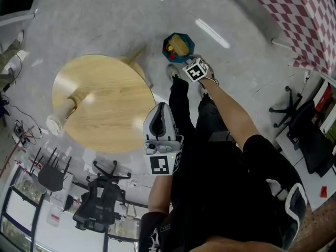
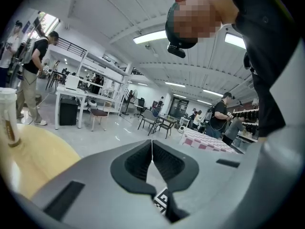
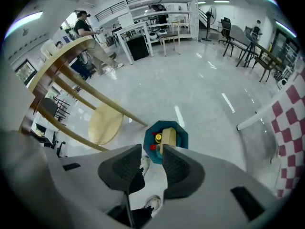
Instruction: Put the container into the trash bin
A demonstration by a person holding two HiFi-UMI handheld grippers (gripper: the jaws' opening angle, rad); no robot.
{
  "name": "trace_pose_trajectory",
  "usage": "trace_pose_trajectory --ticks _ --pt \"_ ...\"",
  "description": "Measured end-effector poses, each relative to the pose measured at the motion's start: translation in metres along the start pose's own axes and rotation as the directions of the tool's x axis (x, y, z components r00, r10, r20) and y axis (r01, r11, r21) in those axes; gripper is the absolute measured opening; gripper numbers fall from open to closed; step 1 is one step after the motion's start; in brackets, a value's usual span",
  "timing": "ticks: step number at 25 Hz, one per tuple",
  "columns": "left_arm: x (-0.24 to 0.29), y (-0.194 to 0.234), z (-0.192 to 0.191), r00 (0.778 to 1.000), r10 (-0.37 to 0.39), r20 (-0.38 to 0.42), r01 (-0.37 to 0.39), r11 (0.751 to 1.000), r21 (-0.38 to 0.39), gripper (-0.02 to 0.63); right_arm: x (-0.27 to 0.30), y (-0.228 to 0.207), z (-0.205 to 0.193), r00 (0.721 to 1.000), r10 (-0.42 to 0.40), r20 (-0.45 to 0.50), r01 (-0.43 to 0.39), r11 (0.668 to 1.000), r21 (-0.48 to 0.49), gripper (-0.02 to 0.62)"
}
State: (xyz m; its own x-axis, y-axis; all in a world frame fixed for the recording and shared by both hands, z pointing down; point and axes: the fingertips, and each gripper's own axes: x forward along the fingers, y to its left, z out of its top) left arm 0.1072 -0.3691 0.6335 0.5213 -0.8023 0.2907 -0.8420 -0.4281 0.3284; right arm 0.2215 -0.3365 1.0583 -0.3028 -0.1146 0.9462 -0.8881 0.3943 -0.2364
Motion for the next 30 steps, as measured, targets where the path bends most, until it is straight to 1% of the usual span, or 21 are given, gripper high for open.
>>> trace_pose_trajectory --ticks 5,12,14,17,19,22,26,28,30 --pt "0.001 -0.005 0.002 1.0 -0.012 0.008 0.012 1.0 -0.002 0.013 -0.006 -0.003 -0.006 1.0 -0.011 0.001 0.011 1.0 0.028 0.145" --pt "-0.007 -0.018 0.0 1.0 -0.009 0.018 0.009 1.0 -0.002 0.014 -0.03 -0.008 -0.006 0.998 -0.044 0.05 0.042 0.998 0.039 0.051" --pt "-0.013 -0.031 -0.001 1.0 -0.013 0.018 0.013 1.0 0.004 0.014 -0.051 -0.009 -0.012 0.996 -0.044 0.074 0.04 0.998 0.049 0.042" --pt "-0.031 -0.052 0.005 0.999 -0.033 0.01 0.033 0.999 0.001 0.014 -0.101 -0.003 -0.033 0.992 -0.069 0.104 0.061 0.995 0.073 0.035" --pt "-0.043 -0.061 0.018 0.999 -0.022 0.038 0.021 1.0 0.015 0.014 -0.134 0.003 -0.03 0.987 -0.073 0.142 0.066 0.997 0.051 0.034" --pt "-0.056 -0.071 0.04 0.993 0.012 0.119 -0.02 0.998 0.059 0.013 -0.176 0.007 -0.003 0.966 -0.06 0.251 0.065 0.998 -0.014 0.032" --pt "-0.097 -0.111 0.052 0.985 0.052 0.166 -0.063 0.996 0.06 0.014 -0.253 0.029 -0.02 0.932 -0.029 0.36 0.053 0.997 -0.059 0.029" --pt "-0.119 -0.137 0.055 0.979 0.066 0.192 -0.079 0.995 0.061 0.013 -0.295 0.039 -0.028 0.904 -0.01 0.427 0.042 0.997 -0.066 0.028" --pt "-0.139 -0.162 0.056 0.973 0.077 0.217 -0.093 0.994 0.063 0.014 -0.338 0.044 -0.034 0.867 -0.001 0.499 0.047 0.996 -0.081 0.028"
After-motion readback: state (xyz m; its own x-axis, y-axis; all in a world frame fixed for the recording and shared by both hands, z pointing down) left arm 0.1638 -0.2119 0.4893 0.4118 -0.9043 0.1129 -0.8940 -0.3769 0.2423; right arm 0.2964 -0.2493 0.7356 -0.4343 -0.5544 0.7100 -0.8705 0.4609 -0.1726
